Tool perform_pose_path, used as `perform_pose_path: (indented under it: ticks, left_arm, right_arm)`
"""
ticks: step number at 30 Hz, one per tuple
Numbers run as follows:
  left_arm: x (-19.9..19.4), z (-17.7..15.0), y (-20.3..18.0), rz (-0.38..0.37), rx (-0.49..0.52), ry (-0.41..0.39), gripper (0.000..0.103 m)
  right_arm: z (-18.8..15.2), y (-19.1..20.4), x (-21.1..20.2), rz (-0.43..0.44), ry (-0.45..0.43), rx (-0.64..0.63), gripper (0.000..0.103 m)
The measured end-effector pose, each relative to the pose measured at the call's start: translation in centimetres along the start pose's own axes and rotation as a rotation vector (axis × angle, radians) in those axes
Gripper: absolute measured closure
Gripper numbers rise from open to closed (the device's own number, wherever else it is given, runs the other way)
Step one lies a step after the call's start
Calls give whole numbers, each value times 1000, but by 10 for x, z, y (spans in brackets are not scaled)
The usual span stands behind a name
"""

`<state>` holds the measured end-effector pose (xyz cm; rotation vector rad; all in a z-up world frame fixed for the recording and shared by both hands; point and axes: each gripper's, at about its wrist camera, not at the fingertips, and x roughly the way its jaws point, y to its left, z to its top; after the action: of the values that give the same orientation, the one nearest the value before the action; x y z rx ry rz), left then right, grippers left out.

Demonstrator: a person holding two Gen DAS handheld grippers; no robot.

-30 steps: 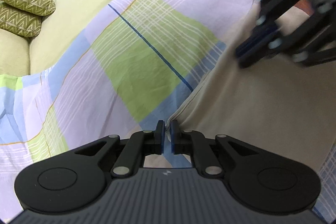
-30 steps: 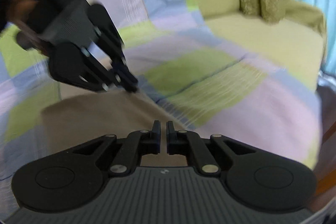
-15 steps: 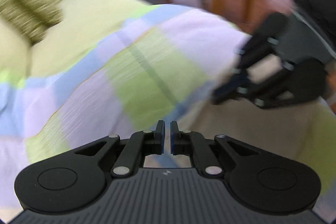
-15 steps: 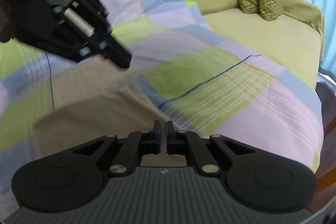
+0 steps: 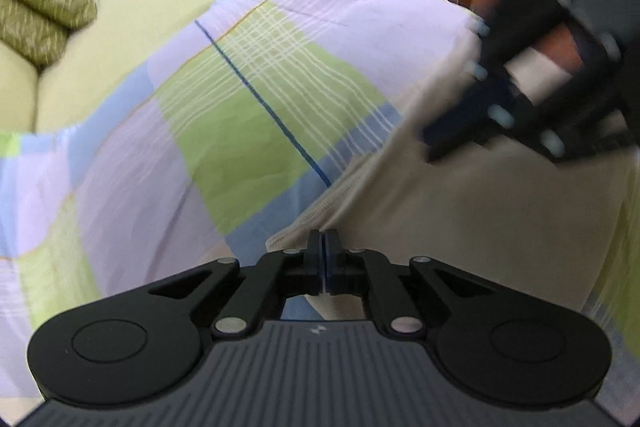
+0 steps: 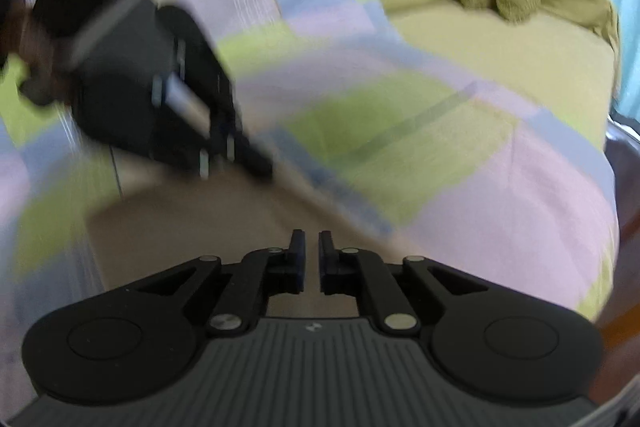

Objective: Fold clothes
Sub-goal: 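Move both grippers to the end of the folded beige tank top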

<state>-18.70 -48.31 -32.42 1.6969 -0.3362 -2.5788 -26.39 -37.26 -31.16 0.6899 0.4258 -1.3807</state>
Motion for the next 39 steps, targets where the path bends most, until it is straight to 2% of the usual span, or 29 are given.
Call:
perform_pose_path:
  ticks: [3, 6, 9, 11, 14, 16, 19, 20, 22, 23, 24, 26, 29, 34, 36, 37, 39]
  left_arm:
    - [-10, -3, -7, 33, 8, -23, 99]
    - [-13, -9, -12, 19, -12, -31, 99]
    - [-4, -14, -12, 56, -32, -32, 98]
    - [-3, -14, -5, 80, -73, -46, 98]
    - [-14, -16, -3, 149, -80, -71, 98]
    - [-33, -21, -7, 188, -60, -95, 98]
    - [-60, -32, -28, 217, 43, -94, 98]
    - [-71, -37, -43, 213, 93, -99, 98]
    - [-77, -43, -59, 181, 120, -111, 98]
    - [-71, -48, -71, 153, 132, -88, 98]
    - [-62, -53, -80, 150, 157, -62, 98]
    - [-47, -61, -85, 164, 169, -58, 98]
    - [-23, -71, -89, 190, 159, -79, 100]
    - [-56, -70, -94, 224, 137, -107, 99]
    - [-58, -76, -97, 214, 140, -74, 94]
    - [-51, -81, -99, 220, 153, -34, 94]
    - [-39, -87, -103, 262, 201, -10, 94]
  right_arm:
    - [13, -6, 22, 45, 36, -21, 102]
    - [18, -10, 38, 88, 79, -65, 102]
    - [10, -9, 53, 66, 88, -126, 103]
    - [13, -12, 58, 0, 67, -117, 103]
    - [20, -24, 42, -79, 0, -51, 101]
    - [18, -26, 22, -88, -27, -24, 98]
    - [-1, -16, -27, -98, -38, -23, 93]
    - [-10, -8, -42, -97, -32, -41, 93]
    - [-23, 11, -55, -82, -23, -66, 93]
    - [-33, 26, -62, -55, -27, -77, 93]
    - [-39, 36, -62, -37, -20, -90, 94]
    - [-51, 53, -53, -27, 21, -126, 94]
    - [-72, 59, -32, -82, 82, -159, 94]
    - [-70, 57, -47, -111, 59, -137, 89]
    - [-74, 59, -56, -119, 55, -138, 86]
    - [-77, 62, -56, -132, 66, -149, 81]
    - [-81, 68, -54, -163, 94, -180, 79]
